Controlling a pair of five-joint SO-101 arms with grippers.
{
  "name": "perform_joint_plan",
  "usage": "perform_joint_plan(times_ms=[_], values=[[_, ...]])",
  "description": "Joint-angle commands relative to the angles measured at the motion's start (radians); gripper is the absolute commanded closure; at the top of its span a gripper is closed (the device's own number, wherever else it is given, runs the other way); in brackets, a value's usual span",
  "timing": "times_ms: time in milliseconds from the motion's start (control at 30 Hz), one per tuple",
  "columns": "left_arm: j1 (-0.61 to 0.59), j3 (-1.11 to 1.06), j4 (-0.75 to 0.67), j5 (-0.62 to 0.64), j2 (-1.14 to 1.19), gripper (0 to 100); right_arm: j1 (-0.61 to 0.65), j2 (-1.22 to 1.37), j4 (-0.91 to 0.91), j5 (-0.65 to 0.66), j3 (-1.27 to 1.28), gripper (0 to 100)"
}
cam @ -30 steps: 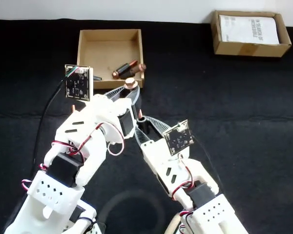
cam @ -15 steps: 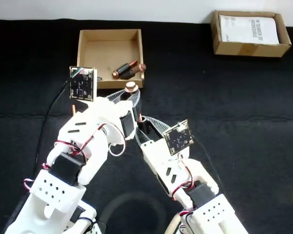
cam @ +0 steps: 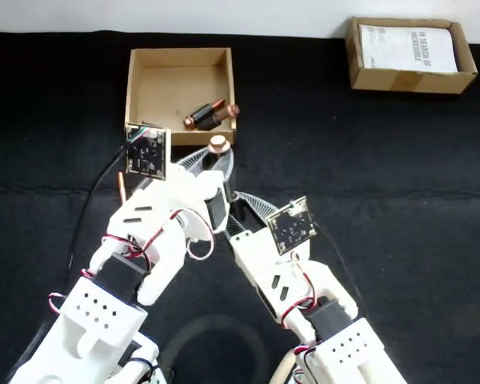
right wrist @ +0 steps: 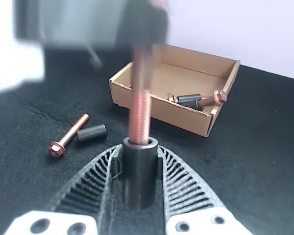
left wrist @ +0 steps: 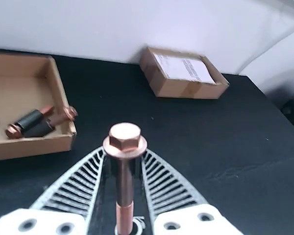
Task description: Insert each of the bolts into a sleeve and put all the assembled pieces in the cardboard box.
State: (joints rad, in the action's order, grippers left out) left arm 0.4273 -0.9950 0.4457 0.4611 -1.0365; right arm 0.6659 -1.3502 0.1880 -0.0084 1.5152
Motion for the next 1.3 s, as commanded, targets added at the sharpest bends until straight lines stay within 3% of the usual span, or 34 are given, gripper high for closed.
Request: perform_joint_plan(times_ms=[0,300,700,900,1267], values=[[0.022,0.012,-0.02,0.008,0.001,99,0.002,-0.004,-0.016,0.003,-0.058,99.1],[0.021,0.005,0.029,0.008,-0.005,99,0.001,-0.004,-0.016,0.003,-0.058,99.1],[0.022,0.01,0.348,0.002,-0.001,99,-0.001,-0.005,-0.015,0.003,-0.059,99.1],[0.015,0.053,0.396,0.005,-0.007,85,-0.042,-0.005,-0.013,0.003,-0.059,99.1],[0.016,0.392,0.833,-0.077,-0.008,85,-0.054,-0.005,-0.013,0.003,-0.059,99.1]])
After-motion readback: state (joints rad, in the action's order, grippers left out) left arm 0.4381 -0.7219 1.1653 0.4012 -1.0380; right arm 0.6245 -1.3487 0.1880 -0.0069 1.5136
